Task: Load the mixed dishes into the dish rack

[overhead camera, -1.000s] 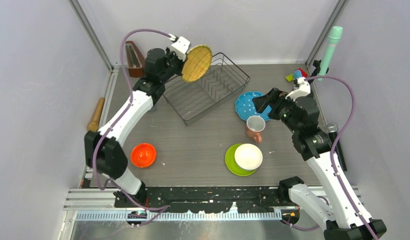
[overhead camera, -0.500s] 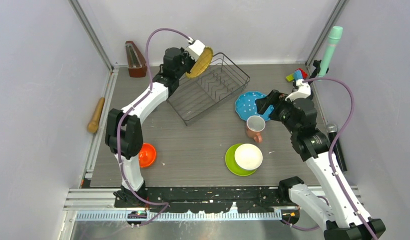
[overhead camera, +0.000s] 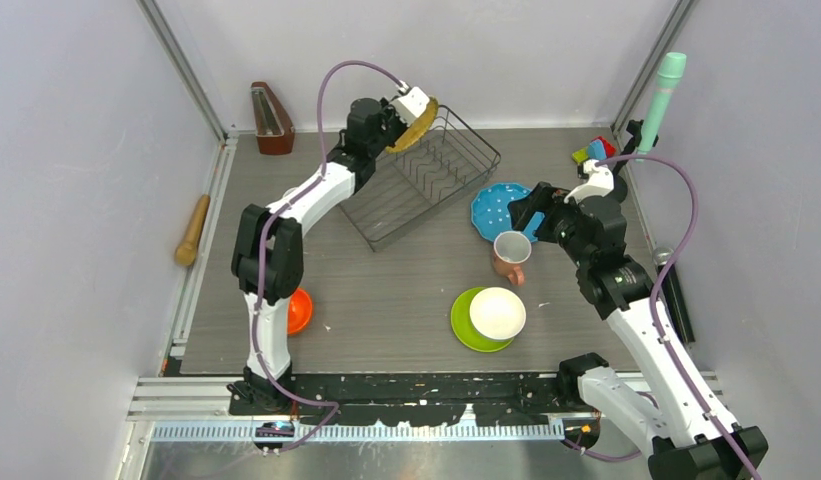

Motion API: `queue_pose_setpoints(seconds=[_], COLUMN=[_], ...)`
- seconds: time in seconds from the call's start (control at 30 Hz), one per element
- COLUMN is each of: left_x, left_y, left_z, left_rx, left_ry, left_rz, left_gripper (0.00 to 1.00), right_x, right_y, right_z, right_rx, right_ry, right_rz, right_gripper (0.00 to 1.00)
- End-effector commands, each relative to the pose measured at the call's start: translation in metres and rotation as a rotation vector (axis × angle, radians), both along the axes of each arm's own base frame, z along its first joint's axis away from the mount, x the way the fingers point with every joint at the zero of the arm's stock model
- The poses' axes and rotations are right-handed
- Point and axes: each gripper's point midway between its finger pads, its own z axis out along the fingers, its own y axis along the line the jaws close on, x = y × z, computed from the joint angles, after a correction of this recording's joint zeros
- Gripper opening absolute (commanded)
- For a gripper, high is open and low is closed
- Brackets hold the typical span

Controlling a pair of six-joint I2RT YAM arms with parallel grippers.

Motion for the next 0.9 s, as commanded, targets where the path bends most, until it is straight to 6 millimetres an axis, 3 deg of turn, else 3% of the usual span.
queue_pose_setpoints(seconds=[0.0, 0.23, 0.4, 0.53, 0.77, 0.87], left_x=[0.007, 0.018, 0.023, 0.029, 0.038, 0.027], left_y=[-0.005, -0.007, -0.011, -0.005, 0.010, 0.008], left_z=[0.039, 0.007, -0.001, 0.001, -0.001, 0.019], left_rx=[-0.061, -0.079, -0.090, -0.082, -0.038, -0.079], left_ry=[-0.133, -0.083, 0.003, 0.014, 0.048, 0.049], left_rz=[0.000, 0.027, 0.033, 0.080, 0.164, 0.135], left_gripper=[0.00, 0.02, 0.46, 0.62, 0.64, 0.70], right_x=[0.007, 0.007, 0.008, 0.004, -0.008, -0.010], right_y=[0.000, 0.000, -0.010, -0.022, -0.039, -0.043], right_z=[0.009, 0.011, 0.008, -0.005, -0.021, -0.031], right_rx=[-0.003, -0.002, -0.002, -0.017, -0.003, 0.007], right_ry=[-0.050, -0.055, -0.004, 0.102, 0.205, 0.248], right_rz=[0.001, 0.001, -0.069, -0.149, -0.262, -0.296], right_gripper=[0.92, 0.92, 0.99, 1.00, 1.00, 1.00])
